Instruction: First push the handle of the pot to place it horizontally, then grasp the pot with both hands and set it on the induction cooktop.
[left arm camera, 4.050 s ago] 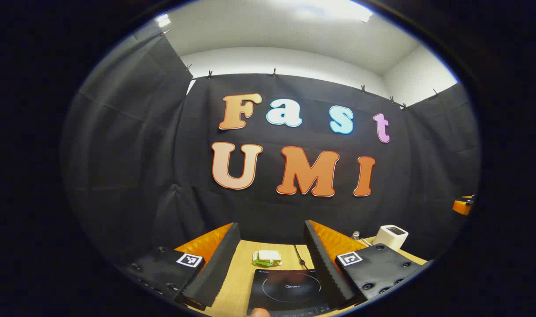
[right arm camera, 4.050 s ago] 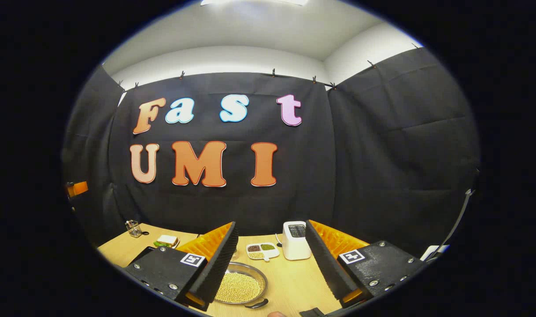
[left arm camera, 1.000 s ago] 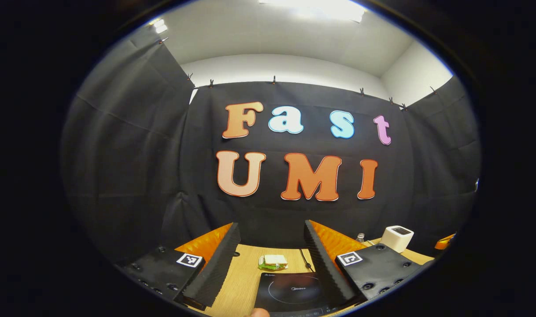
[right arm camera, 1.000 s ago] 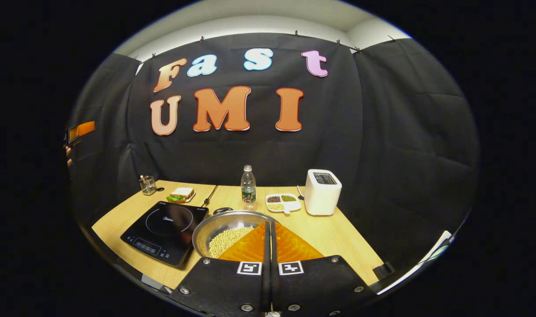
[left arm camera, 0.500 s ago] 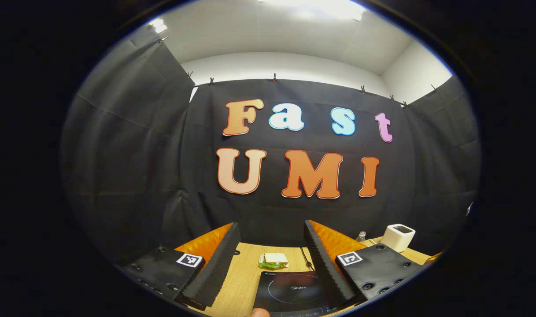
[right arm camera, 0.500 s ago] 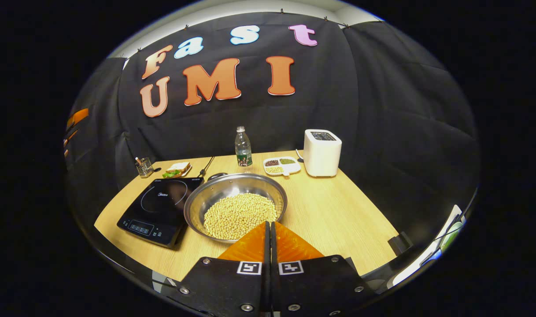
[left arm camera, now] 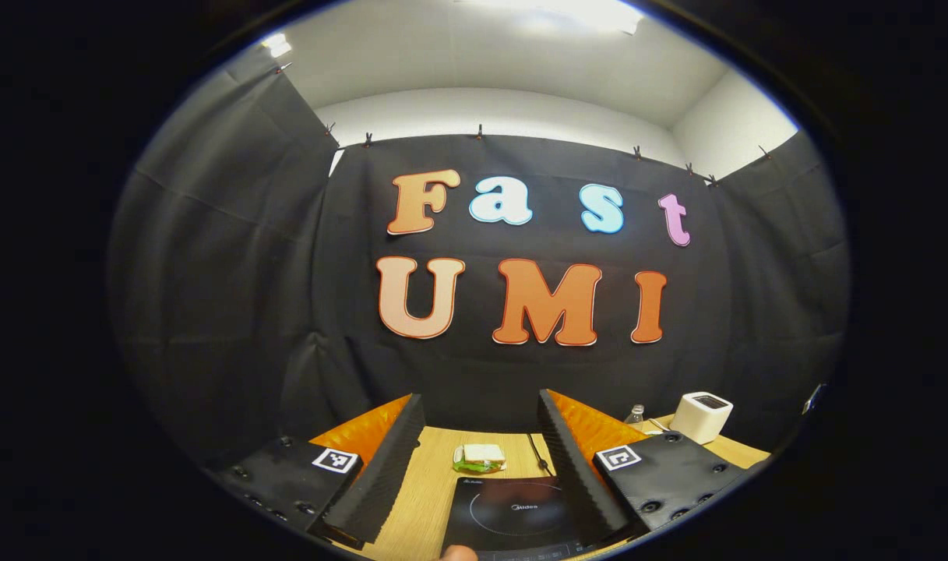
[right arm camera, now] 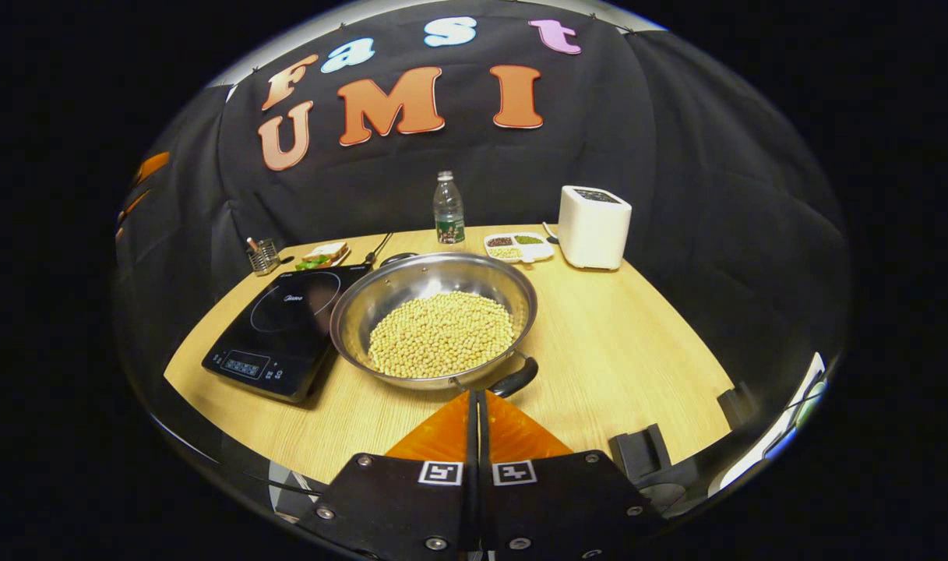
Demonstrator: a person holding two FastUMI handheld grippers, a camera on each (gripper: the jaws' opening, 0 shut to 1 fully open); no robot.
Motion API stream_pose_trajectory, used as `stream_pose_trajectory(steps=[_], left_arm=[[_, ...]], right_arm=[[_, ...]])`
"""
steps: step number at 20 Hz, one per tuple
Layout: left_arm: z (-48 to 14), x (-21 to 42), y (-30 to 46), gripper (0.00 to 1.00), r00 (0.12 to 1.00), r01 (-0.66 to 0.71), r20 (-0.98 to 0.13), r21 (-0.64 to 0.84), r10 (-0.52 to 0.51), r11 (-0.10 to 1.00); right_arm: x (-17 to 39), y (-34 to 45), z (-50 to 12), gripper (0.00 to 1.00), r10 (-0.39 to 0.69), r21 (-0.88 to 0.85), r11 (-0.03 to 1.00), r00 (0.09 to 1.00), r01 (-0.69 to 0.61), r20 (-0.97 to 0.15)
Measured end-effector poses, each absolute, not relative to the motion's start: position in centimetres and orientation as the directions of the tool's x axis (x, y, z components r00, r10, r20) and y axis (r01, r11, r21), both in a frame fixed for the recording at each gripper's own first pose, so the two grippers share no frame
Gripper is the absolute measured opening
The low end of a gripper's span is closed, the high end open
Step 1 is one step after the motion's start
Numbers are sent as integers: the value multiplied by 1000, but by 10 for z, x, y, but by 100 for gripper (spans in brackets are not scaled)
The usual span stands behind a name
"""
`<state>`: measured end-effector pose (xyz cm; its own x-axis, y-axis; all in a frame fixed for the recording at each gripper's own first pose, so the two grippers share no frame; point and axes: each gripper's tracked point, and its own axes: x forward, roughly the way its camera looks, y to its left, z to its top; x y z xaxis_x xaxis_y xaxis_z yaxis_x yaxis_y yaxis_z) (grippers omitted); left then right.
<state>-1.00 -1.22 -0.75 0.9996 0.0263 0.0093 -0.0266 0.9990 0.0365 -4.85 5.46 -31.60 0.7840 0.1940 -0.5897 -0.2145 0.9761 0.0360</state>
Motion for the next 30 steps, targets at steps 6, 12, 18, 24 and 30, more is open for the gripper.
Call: stream_pose_trajectory(steps=[6, 12, 18, 24, 30], left_arm=[[-16, -7, -12, 95, 1000, -29, -7, 49, 29, 998], [-19, -2, -7, 99, 999, -35, -7, 55, 35, 998], [-26, 7, 1, 98, 998, -54, -11, 69, 55, 996], [-27, 14, 8, 95, 997, -72, -13, 72, 73, 995], [-27, 19, -1, 99, 998, -60, -6, 72, 61, 996]], right_arm=[[-49, 81, -336, 0, 228, 30, 962, 741, -270, -632], [-41, 100, -364, 0, 231, 19, 954, 691, -299, -685], [-24, 96, -382, 0, 196, 6, 961, 664, -276, -722], [-20, 82, -391, 0, 182, 34, 972, 647, -233, -740], [-13, 59, -392, 0, 171, 103, 985, 646, -142, -744]])
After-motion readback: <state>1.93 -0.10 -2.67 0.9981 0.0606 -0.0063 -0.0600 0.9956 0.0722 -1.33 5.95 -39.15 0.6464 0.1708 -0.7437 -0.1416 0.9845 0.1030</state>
